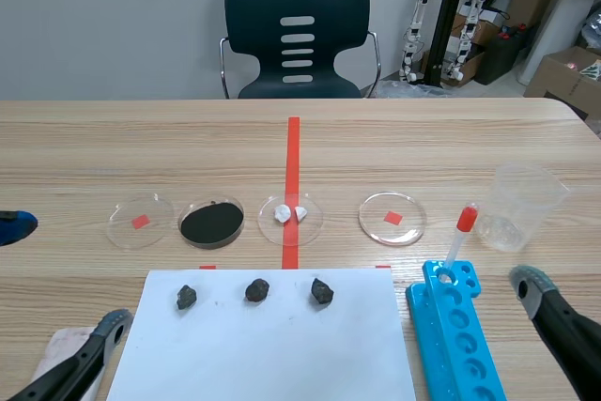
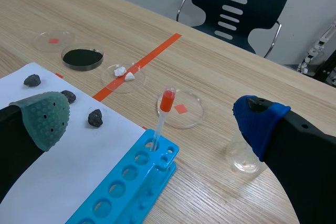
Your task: Pick up the left mineral with the left hand
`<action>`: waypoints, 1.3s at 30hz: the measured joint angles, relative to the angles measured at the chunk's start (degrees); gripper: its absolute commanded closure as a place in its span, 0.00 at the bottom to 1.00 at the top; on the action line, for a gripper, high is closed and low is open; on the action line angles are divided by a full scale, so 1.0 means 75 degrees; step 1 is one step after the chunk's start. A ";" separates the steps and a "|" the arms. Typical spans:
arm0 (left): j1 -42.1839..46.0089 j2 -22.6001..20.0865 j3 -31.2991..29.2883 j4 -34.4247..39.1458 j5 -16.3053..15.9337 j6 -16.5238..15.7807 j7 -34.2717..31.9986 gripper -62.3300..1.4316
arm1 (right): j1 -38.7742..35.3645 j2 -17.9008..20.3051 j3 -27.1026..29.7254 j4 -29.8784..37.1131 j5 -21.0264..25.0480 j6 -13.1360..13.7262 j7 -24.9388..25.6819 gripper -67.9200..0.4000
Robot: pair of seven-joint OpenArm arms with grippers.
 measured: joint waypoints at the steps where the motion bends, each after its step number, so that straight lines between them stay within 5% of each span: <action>1: 0.0000 0.0000 0.0000 0.0000 0.0000 0.0000 0.0000 0.00 | 0.0000 0.0000 0.0000 0.0000 0.0000 0.0000 0.0000 0.00; 30: 0.0000 0.0000 0.0000 0.0000 -0.0017 0.0003 0.0087 0.00 | 0.0000 0.0000 0.0000 0.0000 0.0000 0.0000 -0.0003 0.00; 32: 0.0000 0.0000 0.0000 0.0000 -0.0152 0.0003 0.0105 0.00 | 0.0000 0.0000 0.0000 0.0000 0.0000 0.0000 -0.0003 0.00; 36: -0.0041 0.0000 0.0000 0.0000 -0.1166 0.0029 0.0705 0.00 | 0.0000 0.0000 0.0000 0.0000 0.0000 0.0000 -0.0003 0.00; 39: -0.0254 0.0000 0.0017 0.0000 -0.1763 0.0029 0.1830 0.00 | 0.0000 0.0000 0.0000 0.0000 0.0000 0.0000 -0.0003 0.00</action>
